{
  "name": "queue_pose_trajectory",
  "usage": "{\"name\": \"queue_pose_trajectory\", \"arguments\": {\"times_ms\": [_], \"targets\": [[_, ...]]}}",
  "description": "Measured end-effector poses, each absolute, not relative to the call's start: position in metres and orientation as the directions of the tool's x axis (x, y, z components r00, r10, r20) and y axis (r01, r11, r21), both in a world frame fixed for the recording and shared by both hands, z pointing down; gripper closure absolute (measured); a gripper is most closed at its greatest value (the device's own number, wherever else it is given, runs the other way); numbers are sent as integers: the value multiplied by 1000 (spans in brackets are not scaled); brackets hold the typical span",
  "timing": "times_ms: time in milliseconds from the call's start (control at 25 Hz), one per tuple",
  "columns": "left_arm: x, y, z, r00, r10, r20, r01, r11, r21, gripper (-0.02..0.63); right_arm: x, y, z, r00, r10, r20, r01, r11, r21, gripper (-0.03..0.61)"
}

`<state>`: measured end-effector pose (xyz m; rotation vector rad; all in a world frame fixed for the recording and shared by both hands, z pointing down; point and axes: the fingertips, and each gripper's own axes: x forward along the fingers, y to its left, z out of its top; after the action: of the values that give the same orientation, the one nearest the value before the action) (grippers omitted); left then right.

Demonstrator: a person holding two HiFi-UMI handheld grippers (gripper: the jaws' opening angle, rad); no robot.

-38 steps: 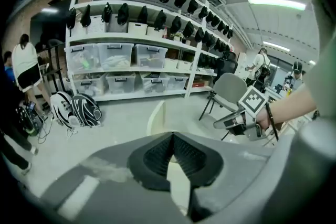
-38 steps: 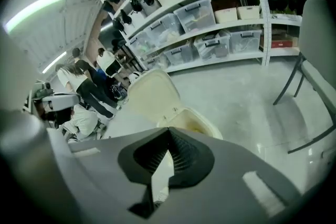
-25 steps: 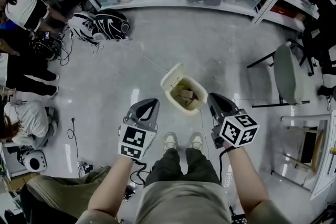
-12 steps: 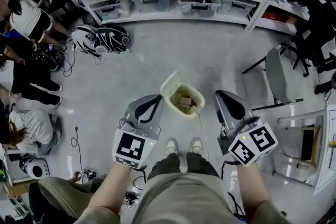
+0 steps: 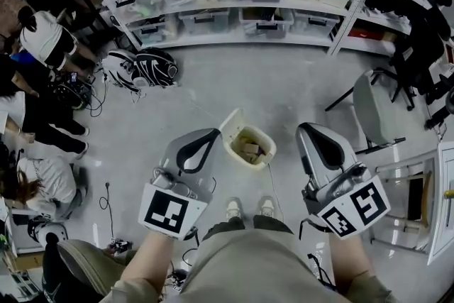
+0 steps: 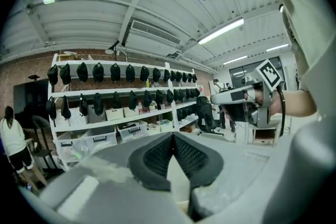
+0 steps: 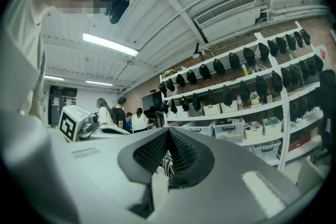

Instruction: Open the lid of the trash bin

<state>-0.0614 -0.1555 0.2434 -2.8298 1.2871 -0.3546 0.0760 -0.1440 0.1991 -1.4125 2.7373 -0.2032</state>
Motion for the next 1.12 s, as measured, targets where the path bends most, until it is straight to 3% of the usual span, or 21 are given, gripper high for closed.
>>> {"name": "queue_pose_trajectory", "arguments": {"times_ms": [1120], "targets": [[-65, -139, 215, 605, -780, 162, -763, -625, -162, 612, 71, -131, 177, -612, -790, -17, -788, 612, -70, 577]]}}
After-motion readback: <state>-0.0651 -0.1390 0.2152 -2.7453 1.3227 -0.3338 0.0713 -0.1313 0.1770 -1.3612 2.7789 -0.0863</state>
